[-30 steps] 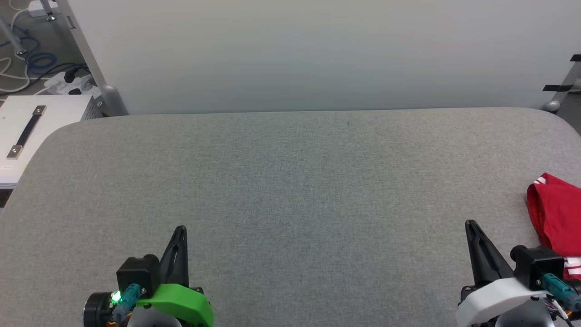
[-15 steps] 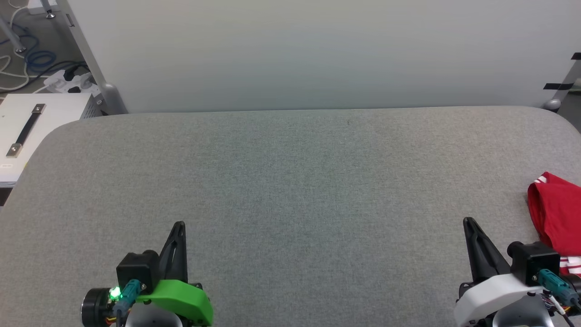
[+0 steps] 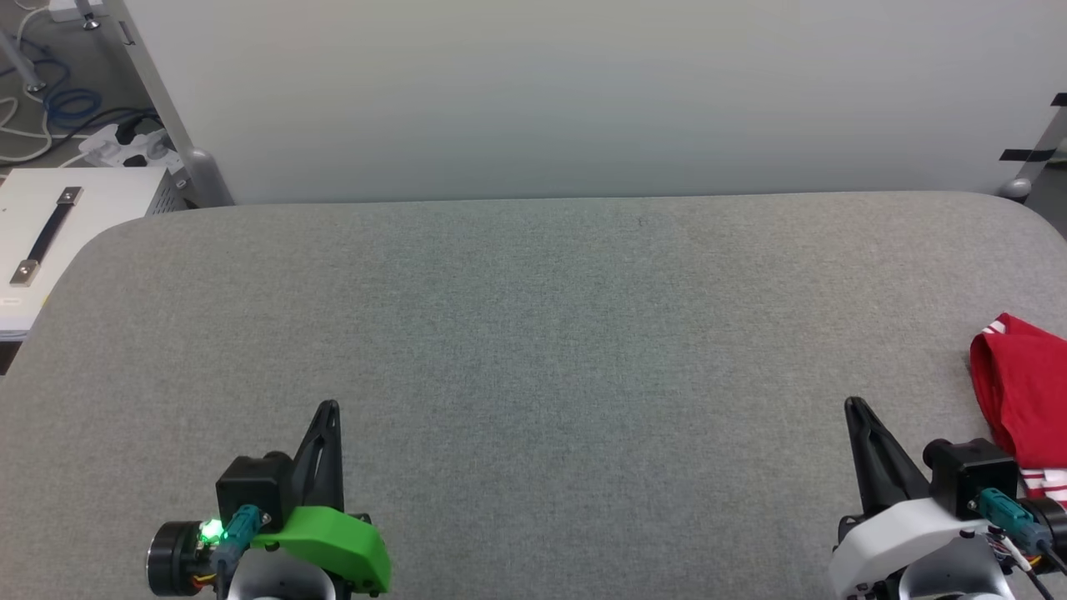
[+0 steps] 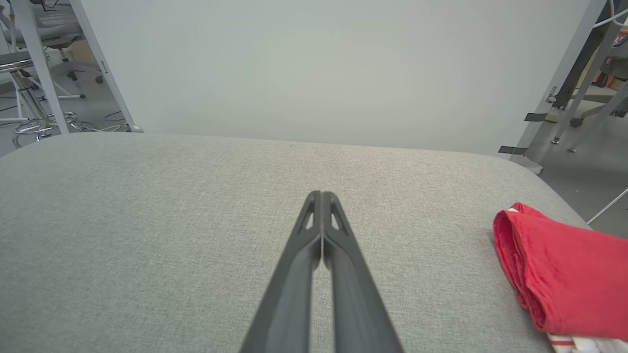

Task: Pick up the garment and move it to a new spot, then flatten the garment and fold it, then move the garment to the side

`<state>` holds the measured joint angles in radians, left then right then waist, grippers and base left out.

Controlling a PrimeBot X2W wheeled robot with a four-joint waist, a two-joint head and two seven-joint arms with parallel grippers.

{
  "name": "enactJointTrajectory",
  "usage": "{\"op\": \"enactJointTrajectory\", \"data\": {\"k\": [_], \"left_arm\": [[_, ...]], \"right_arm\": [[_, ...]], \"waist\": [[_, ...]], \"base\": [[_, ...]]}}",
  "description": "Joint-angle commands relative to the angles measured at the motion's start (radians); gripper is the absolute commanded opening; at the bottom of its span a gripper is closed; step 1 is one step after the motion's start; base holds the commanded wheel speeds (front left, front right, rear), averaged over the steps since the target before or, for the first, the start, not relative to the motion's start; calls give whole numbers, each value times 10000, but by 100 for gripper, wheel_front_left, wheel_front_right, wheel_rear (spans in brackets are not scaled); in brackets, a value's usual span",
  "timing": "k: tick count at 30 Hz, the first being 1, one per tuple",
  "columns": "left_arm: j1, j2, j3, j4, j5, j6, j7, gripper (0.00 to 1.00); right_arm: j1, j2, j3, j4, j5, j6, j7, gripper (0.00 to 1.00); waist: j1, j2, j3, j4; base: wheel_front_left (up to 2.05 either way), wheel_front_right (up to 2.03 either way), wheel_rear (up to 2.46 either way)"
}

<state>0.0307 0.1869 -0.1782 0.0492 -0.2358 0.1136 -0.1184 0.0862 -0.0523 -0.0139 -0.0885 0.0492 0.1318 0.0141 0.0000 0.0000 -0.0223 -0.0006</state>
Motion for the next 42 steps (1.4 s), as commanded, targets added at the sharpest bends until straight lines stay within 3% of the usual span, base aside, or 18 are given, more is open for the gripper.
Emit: {"op": "enactJointTrajectory", "data": {"k": [1, 42], "left_arm": [[-149, -117, 117, -67, 155, -80, 69, 0], [-258, -975, 1261, -359, 1668, -805, 835, 0]], "right_arm": [[-190, 11, 26, 63, -54, -6, -52, 0], [-652, 17, 104, 627, -355, -10, -113, 0]], "waist": [[0, 0, 5, 1], [0, 0, 155, 5]], "base": [[0, 0, 0], [0, 0, 0]]}}
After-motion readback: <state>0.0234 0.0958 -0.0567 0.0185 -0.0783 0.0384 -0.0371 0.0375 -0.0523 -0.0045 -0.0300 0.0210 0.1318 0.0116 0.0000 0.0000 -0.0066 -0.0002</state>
